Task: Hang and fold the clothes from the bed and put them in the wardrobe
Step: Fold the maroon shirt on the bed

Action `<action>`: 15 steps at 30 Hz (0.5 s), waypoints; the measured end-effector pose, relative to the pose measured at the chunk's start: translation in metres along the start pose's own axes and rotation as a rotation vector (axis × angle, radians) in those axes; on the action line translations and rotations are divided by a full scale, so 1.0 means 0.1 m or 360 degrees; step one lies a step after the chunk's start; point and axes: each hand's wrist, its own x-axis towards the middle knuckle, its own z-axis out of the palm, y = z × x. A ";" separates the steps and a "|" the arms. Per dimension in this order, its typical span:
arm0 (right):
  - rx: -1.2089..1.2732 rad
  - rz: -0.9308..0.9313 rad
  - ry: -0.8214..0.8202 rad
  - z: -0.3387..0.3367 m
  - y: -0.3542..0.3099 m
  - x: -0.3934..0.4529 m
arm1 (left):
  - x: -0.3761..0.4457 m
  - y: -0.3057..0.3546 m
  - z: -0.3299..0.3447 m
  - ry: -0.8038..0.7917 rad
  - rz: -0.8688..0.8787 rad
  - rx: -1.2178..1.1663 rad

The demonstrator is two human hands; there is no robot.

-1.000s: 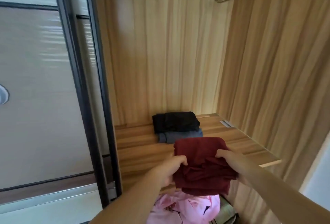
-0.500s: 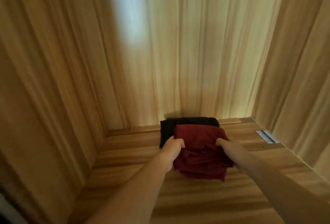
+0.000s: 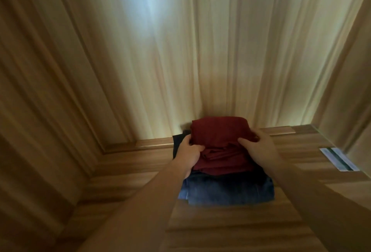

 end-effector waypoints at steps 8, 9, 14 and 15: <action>-0.0228 0.0007 -0.0059 -0.01 -0.03 -0.02 | -0.04 0.04 -0.03 -0.0004 0.0012 0.0214; -0.0229 0.0024 -0.0071 -0.03 -0.06 -0.04 | -0.07 0.08 -0.04 0.0008 0.0030 0.0272; -0.0366 0.0083 -0.0059 -0.30 -0.34 -0.28 | -0.41 0.35 -0.06 0.0164 0.0450 0.1116; -0.0405 0.0093 -0.0080 -0.38 -0.44 -0.34 | -0.46 0.39 -0.06 0.0179 0.0562 0.1290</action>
